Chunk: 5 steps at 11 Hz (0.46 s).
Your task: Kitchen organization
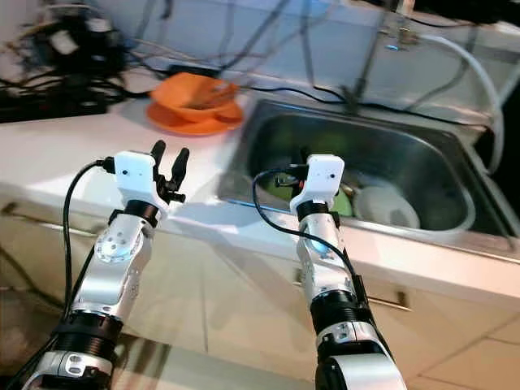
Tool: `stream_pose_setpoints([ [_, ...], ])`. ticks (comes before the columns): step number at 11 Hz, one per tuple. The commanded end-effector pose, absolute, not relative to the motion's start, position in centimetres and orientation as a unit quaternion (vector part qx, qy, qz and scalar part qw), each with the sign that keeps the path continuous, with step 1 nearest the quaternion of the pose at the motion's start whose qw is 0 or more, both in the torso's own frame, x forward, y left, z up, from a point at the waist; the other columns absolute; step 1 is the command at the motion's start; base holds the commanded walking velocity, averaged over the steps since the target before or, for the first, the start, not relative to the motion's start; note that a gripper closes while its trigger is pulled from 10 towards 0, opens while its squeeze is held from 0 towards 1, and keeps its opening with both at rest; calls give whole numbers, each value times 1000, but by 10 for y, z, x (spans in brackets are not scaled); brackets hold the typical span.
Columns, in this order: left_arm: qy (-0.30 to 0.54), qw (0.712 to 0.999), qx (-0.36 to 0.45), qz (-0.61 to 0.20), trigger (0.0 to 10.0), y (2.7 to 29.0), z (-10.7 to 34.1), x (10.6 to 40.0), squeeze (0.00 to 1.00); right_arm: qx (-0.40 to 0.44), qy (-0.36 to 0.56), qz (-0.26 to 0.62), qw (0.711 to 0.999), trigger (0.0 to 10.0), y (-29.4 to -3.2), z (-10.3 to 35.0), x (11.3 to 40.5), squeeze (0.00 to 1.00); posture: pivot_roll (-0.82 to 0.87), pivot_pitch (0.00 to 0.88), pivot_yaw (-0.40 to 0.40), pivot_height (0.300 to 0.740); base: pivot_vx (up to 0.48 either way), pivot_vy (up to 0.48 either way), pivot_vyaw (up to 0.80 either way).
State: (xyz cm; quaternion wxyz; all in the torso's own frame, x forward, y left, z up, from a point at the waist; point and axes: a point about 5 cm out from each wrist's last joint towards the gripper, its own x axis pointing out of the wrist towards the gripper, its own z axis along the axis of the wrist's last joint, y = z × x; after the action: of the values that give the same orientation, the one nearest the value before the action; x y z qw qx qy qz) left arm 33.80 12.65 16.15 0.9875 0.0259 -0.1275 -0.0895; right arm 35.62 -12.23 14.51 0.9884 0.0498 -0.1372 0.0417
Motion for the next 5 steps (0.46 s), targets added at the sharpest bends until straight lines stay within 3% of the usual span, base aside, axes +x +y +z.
stream_pose_setpoints([
  [1, -134, 986, 25, -91, 10000, 124, 165, 340, 0, 50, -136, 37, 989, 10000, -127, 145, 356, 0, 230, 0, -58, 740, 0, 394, 0],
  [5, -131, 987, 25, -93, 10000, 122, 165, 341, 0, 51, -130, 29, 990, 10000, -130, 144, 356, 0, 226, 0, -52, 740, 0, 405, 0],
])
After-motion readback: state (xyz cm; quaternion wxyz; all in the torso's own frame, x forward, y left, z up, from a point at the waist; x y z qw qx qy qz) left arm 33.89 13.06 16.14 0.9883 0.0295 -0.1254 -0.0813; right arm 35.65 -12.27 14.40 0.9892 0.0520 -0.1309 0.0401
